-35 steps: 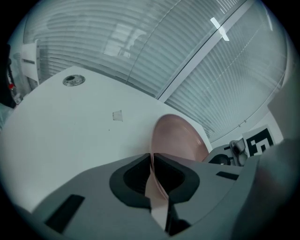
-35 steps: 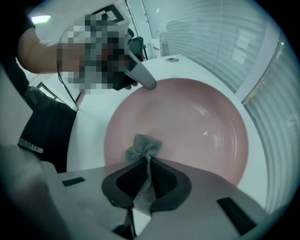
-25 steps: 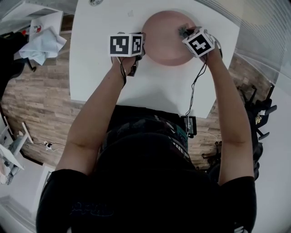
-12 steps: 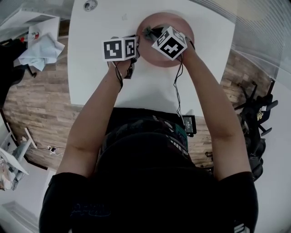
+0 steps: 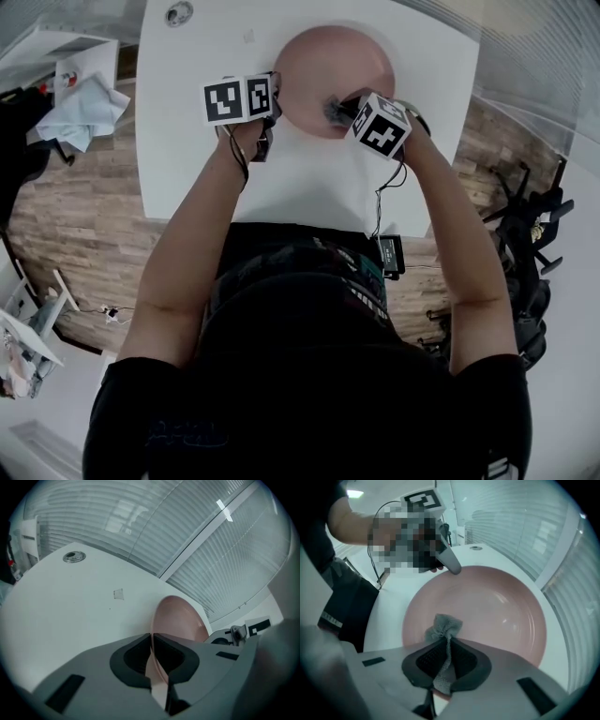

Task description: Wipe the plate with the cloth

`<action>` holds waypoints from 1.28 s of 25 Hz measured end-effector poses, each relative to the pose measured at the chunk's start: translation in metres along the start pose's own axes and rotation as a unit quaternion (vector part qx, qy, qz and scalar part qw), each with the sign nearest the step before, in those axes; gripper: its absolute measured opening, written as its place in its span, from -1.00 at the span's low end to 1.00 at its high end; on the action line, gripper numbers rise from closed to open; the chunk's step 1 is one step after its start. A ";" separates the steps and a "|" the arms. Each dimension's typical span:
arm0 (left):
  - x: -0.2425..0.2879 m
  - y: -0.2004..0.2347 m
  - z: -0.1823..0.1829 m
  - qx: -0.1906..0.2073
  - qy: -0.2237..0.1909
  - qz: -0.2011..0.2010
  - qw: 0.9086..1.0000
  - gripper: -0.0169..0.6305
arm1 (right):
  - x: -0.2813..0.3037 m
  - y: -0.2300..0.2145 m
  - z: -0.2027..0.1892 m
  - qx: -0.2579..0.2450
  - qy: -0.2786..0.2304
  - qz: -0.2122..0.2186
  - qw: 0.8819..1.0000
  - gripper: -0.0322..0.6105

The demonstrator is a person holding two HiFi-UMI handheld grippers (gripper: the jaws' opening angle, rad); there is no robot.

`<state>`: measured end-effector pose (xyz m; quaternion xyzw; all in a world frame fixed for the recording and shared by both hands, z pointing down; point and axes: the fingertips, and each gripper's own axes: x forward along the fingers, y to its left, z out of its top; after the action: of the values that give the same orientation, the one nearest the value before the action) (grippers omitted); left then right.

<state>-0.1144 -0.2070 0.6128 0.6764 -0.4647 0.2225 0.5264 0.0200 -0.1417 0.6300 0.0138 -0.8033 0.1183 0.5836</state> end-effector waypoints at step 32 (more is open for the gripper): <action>0.002 0.001 0.004 0.031 -0.014 0.037 0.999 -0.84 | 0.005 -0.027 0.042 0.048 -0.040 -0.057 0.996 -0.79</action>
<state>-0.1151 -0.2111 0.6135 0.6779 -0.4898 0.2463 0.4898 -0.0165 -0.1757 0.6270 0.0922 -0.8171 0.1225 0.5557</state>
